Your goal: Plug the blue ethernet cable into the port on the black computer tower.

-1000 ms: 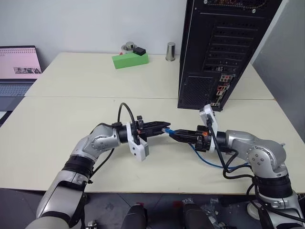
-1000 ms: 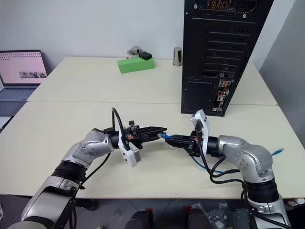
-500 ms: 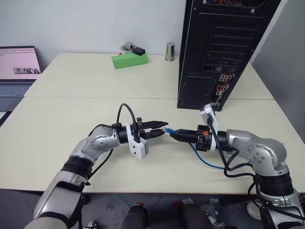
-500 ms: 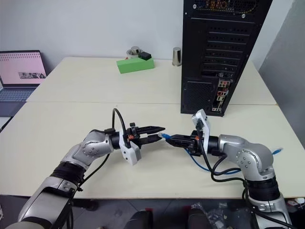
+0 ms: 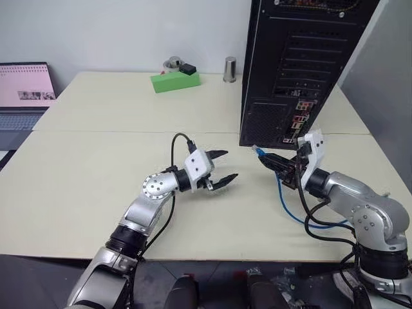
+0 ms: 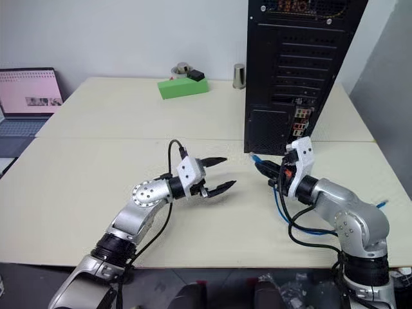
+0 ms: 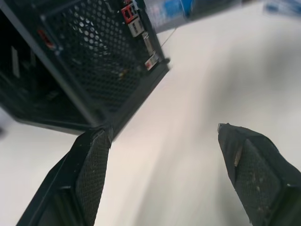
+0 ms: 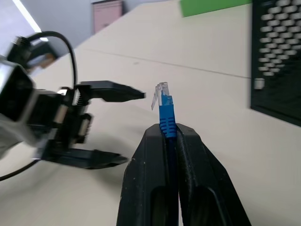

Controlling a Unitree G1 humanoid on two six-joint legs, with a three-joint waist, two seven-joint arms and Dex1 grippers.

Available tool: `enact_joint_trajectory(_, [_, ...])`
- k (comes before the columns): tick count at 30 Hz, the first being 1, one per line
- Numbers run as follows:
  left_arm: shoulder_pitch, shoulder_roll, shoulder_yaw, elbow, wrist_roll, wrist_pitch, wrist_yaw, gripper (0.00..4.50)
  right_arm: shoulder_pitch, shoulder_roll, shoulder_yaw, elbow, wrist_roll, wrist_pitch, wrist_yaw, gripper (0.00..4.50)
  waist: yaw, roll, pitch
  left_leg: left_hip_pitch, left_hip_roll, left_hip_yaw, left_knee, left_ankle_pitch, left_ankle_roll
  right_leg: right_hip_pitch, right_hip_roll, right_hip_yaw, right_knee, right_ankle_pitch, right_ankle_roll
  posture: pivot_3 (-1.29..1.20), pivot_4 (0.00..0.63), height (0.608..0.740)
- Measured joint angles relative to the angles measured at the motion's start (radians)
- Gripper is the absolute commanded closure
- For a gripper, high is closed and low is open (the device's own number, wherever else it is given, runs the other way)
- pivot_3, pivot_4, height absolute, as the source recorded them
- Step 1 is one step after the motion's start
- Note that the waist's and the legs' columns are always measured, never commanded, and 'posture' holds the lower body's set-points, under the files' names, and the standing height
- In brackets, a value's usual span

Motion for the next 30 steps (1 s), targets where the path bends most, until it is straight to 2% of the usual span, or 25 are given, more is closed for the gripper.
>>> enact_joint_trajectory(5, [-0.054, -0.104, 0.004, -0.07, 0.001, 0.26, 0.124, 0.8, -0.039, 0.095, -0.003, 0.016, -0.18, -0.035, -0.264, 4.5, -0.002, 0.0, 0.0, 0.0, 0.0, 0.0, 0.0, 0.0, 0.0, 0.0, 0.0, 0.0, 0.0, 0.0, 0.0, 0.0, 0.15, 0.74])
enact_joint_trajectory(9, [-0.128, -0.154, 0.005, -0.071, 0.032, 0.357, 0.191, 0.8, -0.126, 0.128, -0.004, 0.061, -0.251, -0.029, -0.369, 4.5, -0.003, 0.0, 0.0, 0.0, 0.0, 0.0, 0.0, 0.0, 0.0, 0.0, 0.0, 0.0, 0.0, 0.0, 0.0, 0.0, 0.15, 0.74])
enact_joint_trajectory(16, [-0.159, -0.203, 0.001, -0.071, 0.088, 0.389, 0.219, 0.8, -0.192, 0.147, -0.014, 0.159, -0.326, -0.028, -0.43, 4.5, -0.001, 0.0, 0.0, 0.0, 0.0, 0.001, 0.0, 0.0, 0.0, 0.0, 0.0, 0.001, -0.001, 0.0, 0.0, 0.0, 0.15, 0.74])
enact_joint_trajectory(30, [-0.178, -0.249, 0.002, -0.071, 0.13, 0.402, 0.256, 0.8, -0.247, 0.188, -0.068, 0.226, -0.356, -0.049, -0.459, 4.5, 0.0, 0.0, 0.0, 0.0, -0.001, 0.001, -0.001, 0.0, 0.0, 0.0, 0.0, 0.001, -0.001, 0.0, 0.0, 0.0, 0.15, 0.74])
